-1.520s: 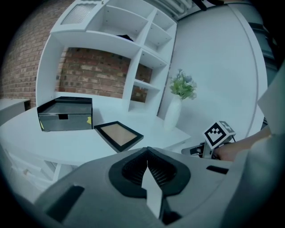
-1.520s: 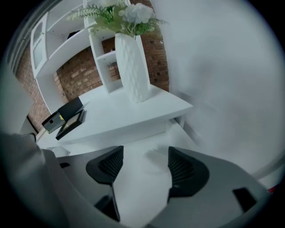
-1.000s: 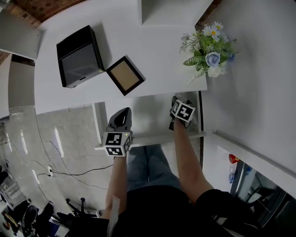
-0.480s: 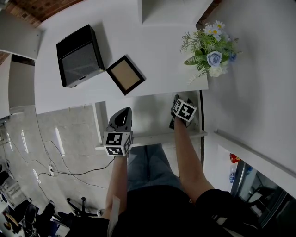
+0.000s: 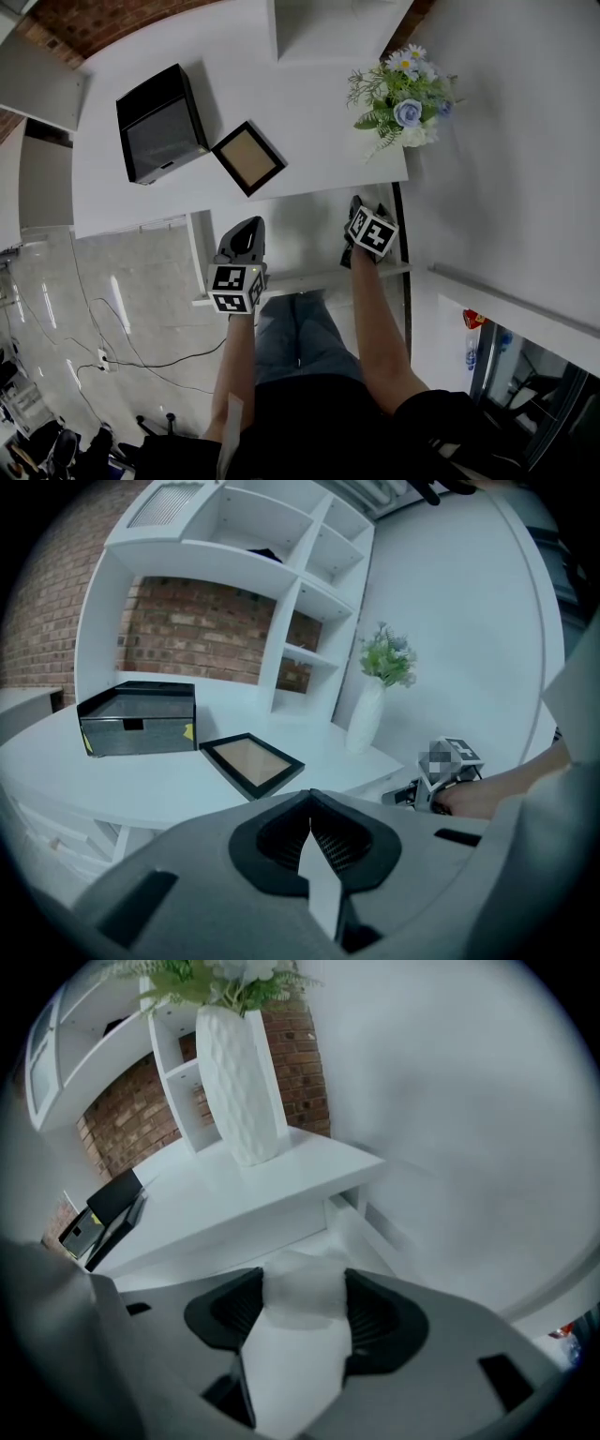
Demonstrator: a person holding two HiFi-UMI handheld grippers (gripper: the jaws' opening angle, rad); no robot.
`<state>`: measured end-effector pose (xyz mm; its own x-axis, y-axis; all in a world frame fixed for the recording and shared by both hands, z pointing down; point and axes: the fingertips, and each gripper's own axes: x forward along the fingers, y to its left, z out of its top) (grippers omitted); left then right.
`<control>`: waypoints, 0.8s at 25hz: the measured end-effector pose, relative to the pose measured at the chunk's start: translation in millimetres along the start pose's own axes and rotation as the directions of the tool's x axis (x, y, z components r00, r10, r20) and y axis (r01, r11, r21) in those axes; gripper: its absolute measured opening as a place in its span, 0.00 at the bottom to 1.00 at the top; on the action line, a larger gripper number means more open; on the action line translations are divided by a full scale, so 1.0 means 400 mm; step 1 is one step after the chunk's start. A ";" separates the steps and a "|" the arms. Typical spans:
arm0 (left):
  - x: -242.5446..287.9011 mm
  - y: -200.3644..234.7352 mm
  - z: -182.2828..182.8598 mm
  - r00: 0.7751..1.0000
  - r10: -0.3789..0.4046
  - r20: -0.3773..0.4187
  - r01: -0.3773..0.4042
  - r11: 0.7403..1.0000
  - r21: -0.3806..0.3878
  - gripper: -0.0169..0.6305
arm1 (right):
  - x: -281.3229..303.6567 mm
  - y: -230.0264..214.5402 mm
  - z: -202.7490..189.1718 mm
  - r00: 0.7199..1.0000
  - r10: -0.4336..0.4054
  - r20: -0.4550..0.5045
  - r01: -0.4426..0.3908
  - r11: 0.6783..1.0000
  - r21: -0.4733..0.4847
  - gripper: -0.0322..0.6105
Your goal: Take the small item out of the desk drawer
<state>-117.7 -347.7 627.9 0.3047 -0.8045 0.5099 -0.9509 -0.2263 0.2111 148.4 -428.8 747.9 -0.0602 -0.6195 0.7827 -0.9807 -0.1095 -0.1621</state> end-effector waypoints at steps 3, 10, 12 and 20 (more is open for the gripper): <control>-0.019 -0.014 0.034 1.000 -0.009 0.024 0.008 1.000 0.016 0.04 | -0.068 -0.007 0.027 0.999 0.010 0.054 -0.011 1.000 0.018 0.46; -0.069 -0.031 0.158 0.991 -0.027 0.129 0.020 0.998 0.062 0.04 | -0.256 0.009 0.153 0.956 0.090 0.280 -0.092 0.996 -0.006 0.46; -0.084 -0.035 0.196 0.987 -0.032 0.159 0.020 0.997 0.074 0.04 | -0.317 0.016 0.195 0.928 0.119 0.353 -0.115 0.993 -0.030 0.46; -0.133 -0.063 0.332 0.963 -0.060 0.262 0.028 0.992 0.122 0.04 | -0.538 0.057 0.339 0.778 0.248 0.578 -0.200 0.969 -0.147 0.46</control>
<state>-117.0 -372.3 484.7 0.3360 -0.9052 0.2601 -0.9414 -0.3143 0.1224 164.2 -403.4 494.3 -0.1825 -0.9580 0.2213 -0.9653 0.1319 -0.2253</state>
